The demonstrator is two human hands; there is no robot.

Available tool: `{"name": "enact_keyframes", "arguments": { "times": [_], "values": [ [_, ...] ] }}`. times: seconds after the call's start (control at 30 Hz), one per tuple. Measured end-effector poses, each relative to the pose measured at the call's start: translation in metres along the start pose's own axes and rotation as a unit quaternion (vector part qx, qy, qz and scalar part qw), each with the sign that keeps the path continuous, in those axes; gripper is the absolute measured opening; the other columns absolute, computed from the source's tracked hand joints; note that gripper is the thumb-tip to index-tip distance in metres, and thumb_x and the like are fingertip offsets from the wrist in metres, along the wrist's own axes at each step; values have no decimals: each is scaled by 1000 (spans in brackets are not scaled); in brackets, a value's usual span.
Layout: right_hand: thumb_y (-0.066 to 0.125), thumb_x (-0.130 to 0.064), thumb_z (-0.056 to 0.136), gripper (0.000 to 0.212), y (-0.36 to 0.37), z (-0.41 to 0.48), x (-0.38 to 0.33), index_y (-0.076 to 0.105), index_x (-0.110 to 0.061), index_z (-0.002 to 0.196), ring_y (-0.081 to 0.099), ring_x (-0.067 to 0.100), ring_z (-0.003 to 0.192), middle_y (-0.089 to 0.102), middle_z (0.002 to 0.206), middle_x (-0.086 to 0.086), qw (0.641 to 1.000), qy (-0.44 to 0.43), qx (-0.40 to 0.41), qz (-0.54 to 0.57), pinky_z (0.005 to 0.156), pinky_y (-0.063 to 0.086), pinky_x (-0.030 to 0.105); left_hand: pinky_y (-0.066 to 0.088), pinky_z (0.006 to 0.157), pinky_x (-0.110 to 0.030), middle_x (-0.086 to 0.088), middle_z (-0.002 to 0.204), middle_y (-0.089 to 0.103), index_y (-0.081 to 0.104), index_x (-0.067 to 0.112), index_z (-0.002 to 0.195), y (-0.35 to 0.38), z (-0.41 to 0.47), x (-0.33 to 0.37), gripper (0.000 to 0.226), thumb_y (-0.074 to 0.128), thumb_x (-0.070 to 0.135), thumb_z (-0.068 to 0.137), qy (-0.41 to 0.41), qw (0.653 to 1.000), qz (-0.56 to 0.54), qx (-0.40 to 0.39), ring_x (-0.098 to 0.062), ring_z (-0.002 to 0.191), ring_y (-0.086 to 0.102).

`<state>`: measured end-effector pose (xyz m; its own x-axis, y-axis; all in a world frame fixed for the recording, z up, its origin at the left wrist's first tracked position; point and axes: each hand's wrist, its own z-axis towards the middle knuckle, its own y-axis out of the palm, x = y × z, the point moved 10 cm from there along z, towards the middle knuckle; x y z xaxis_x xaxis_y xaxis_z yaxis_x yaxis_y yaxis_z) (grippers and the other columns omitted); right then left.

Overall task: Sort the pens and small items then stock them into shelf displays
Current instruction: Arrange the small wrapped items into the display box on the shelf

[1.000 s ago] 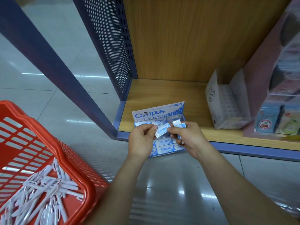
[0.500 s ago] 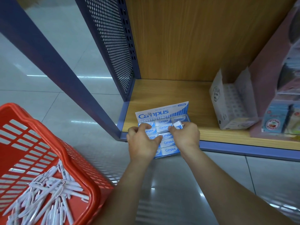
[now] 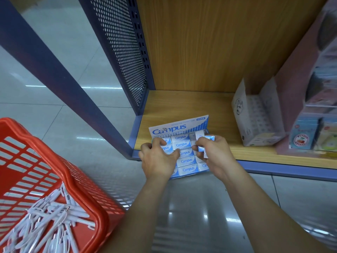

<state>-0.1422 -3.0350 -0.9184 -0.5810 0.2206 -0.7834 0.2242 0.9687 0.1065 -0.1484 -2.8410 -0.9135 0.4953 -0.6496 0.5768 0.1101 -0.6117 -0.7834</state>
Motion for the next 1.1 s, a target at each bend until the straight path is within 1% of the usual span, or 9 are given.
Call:
{"name": "enact_keyframes", "arguments": {
  "times": [0.1, 0.2, 0.3, 0.4, 0.6, 0.7, 0.87, 1.0, 1.1],
  "values": [
    [67, 4, 82, 16, 6, -9, -3, 65, -4, 96, 73, 20, 80, 71, 86, 10, 994, 29, -77, 73, 48, 45, 16, 37, 95, -35, 1, 123, 45, 57, 31, 101, -17, -5, 5, 29, 70, 40, 77, 19, 998, -41, 43, -22, 121, 36],
    [73, 1, 77, 26, 8, -14, -5, 68, -7, 101, 70, 16, 71, 72, 83, 10, 993, 29, -107, 48, 42, 32, 15, 42, 88, -25, 6, 113, 56, 61, 33, 98, -35, -15, 17, 17, 61, 22, 85, 74, 977, -188, 72, -15, 106, 53],
    [73, 3, 76, 28, 13, -18, -9, 70, -8, 102, 54, 10, 62, 69, 79, 5, 991, 9, -134, 6, 41, 27, 16, 52, 71, -28, 7, 83, 66, 67, 24, 100, -23, -21, 30, 12, 56, 25, 93, 52, 931, -358, -51, -10, 72, 60],
    [72, 4, 78, 22, 23, -23, -12, 73, -12, 93, 42, 6, 49, 64, 66, 1, 986, -7, -167, -30, 42, 24, 17, 49, 57, -24, 0, 66, 64, 70, 14, 96, -10, -30, 42, 19, 56, 28, 93, 38, 895, -418, -151, -11, 57, 55],
    [71, -25, 84, 22, 23, -27, -4, 73, -11, 101, 56, 9, 63, 68, 81, 4, 986, 35, -163, 16, 39, 28, 14, 53, 60, -24, -5, 65, 63, 67, 7, 87, -3, -35, 25, 13, 59, 17, 92, -52, 835, -522, -169, -15, 58, 59],
    [73, -34, 80, 25, 18, -28, -1, 72, -14, 96, 59, 10, 63, 70, 84, 5, 983, 55, -171, -23, 37, 28, 13, 52, 60, -24, -1, 62, 61, 68, 8, 88, -7, -34, 23, 16, 57, 17, 94, -24, 856, -492, -155, -13, 58, 55],
    [74, -24, 75, 37, 26, -37, 3, 69, -9, 108, 65, 16, 62, 71, 94, 18, 967, 93, -239, -9, 35, 34, 11, 57, 71, -30, -8, 73, 69, 64, 3, 101, -11, -39, 36, 16, 51, 10, 96, 18, 838, -516, -177, -18, 65, 66],
    [74, -1, 74, 21, 20, -32, -7, 68, -13, 90, 60, 10, 57, 68, 76, 5, 978, 33, -206, -13, 39, 30, 13, 56, 75, -29, -10, 93, 71, 67, 5, 102, -7, -42, 39, 18, 55, 13, 92, -7, 793, -570, -214, -20, 85, 67],
    [72, 10, 73, 28, 20, -30, -12, 67, -13, 88, 51, 5, 50, 64, 72, 2, 980, -7, -197, -15, 42, 31, 14, 55, 70, -23, -5, 88, 73, 70, 7, 94, -8, -40, 36, 13, 61, 3, 86, -10, 806, -558, -198, -16, 82, 69]
  ]
}}
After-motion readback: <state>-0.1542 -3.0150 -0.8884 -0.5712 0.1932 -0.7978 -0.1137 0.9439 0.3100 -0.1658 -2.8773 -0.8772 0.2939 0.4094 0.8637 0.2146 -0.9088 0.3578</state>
